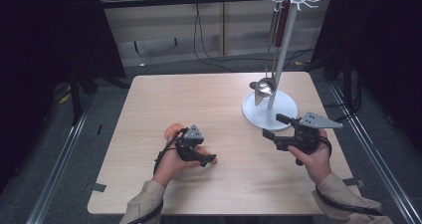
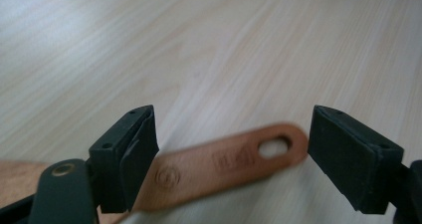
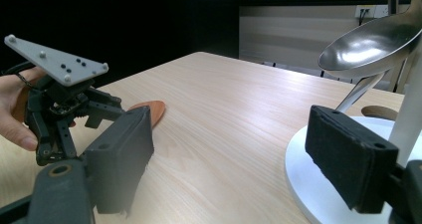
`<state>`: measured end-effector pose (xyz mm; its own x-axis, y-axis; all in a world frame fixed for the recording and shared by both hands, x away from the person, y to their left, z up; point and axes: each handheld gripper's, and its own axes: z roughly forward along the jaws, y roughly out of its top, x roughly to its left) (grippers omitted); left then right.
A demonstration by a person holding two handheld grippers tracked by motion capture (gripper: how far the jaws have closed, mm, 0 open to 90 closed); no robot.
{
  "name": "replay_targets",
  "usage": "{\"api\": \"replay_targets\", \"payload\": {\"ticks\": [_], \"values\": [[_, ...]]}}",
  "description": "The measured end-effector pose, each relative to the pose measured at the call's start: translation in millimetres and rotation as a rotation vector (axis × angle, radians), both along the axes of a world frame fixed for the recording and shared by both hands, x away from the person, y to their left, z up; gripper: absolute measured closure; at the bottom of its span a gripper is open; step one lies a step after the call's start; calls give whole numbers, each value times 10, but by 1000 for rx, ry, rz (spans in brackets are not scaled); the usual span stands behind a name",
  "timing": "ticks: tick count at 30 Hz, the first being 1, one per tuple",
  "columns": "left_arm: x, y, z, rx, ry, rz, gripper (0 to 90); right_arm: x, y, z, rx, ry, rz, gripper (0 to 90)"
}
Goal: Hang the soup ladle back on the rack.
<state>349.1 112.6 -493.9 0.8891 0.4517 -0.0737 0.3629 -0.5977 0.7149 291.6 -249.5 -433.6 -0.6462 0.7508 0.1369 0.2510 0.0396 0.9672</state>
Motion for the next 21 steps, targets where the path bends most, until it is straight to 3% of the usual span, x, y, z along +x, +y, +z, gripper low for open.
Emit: {"api": "replay_targets", "payload": {"ticks": [1, 2, 4, 6, 11, 13, 14, 15, 16, 18, 19, 20, 21], "values": [[-7, 24, -26, 22, -4, -25, 188, 1, 3, 0, 3, 3, 0, 192], [-18, 28, -54, 5, -23, -40, 168, 1, 5, 3, 2, 2, 0, 191], [-44, 21, -55, 37, -55, -62, 168, -2, 13, 11, 1, -1, 3, 191], [-73, -20, -31, 105, -87, -85, 191, -3, 18, 18, 3, -5, 3, 191], [-125, -109, -28, 138, -109, -70, 204, -7, 22, 18, 1, -6, 8, 191], [-134, -131, -32, 128, -116, -72, 218, -5, 18, 14, -2, -5, 6, 191], [-148, -149, -35, 119, -134, -84, 273, -6, 16, 13, -1, -4, 4, 191], [-156, -168, -21, 125, -136, -86, 324, -9, 13, 16, -1, 0, 1, 191], [-152, -190, -25, 105, -128, -71, 346, -9, 12, 17, 3, 1, -1, 191], [-126, -214, -14, 53, -81, -47, 424, -4, 7, 19, 0, -2, -3, 191], [-115, -233, -23, 1, -41, -16, 494, -2, 6, 20, 3, -1, -2, 191], [-95, -245, -33, -11, -37, 3, 575, -3, 5, 21, 6, 1, -2, 191], [-59, -256, -50, -31, -6, 19, 587, -5, 6, 24, 8, 1, -3, 191]]}}
